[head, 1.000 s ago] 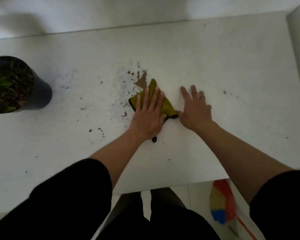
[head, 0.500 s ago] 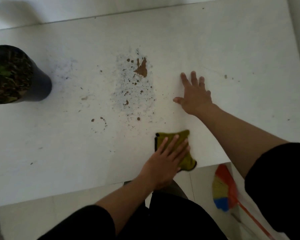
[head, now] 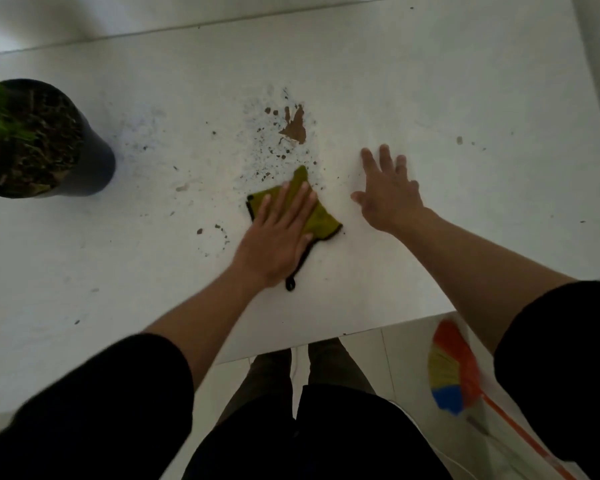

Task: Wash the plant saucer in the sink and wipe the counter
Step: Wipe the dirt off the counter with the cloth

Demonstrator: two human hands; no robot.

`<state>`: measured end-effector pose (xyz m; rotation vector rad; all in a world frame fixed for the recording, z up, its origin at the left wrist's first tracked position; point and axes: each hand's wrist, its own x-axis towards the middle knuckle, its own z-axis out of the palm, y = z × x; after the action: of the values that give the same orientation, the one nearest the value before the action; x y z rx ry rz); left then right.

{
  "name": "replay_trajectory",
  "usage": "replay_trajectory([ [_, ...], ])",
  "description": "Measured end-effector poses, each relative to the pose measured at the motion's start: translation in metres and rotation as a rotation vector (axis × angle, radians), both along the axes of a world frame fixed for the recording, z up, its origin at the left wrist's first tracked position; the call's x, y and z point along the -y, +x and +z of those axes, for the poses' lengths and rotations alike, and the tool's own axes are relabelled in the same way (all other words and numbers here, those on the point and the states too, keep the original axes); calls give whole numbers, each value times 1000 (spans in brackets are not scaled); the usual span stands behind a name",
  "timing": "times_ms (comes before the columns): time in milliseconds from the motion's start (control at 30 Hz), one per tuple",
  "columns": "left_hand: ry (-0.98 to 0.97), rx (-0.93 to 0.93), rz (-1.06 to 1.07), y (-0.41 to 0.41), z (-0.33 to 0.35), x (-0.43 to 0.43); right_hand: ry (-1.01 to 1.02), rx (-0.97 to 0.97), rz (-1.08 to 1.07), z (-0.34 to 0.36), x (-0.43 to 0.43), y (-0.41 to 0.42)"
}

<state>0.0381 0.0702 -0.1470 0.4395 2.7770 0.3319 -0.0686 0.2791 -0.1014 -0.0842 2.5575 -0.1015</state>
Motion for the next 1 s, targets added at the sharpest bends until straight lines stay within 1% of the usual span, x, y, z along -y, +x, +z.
replay_trajectory([
  [100,-21,-3,39,-21,2,22,-15,3,-31,-1,15,11],
  [200,-17,-18,77,-14,1,21,-37,-6,-35,-7,26,27],
  [300,-21,-30,97,12,0,12,-62,-13,-37,-12,25,32],
  [400,-32,-13,72,54,1,11,-82,31,-53,-7,26,27],
  [500,-24,11,89,103,3,10,-49,41,-71,0,31,24],
  [567,-16,38,154,129,8,8,-32,-47,-80,2,37,25],
  [633,-13,79,255,139,13,9,-83,-222,-40,5,43,26],
  [700,-3,89,361,131,15,16,-218,-317,19,4,52,23],
  [833,1,69,525,73,11,54,-486,-230,60,-1,75,13],
  [1000,63,118,681,-18,9,115,-642,-227,86,-9,105,7],
])
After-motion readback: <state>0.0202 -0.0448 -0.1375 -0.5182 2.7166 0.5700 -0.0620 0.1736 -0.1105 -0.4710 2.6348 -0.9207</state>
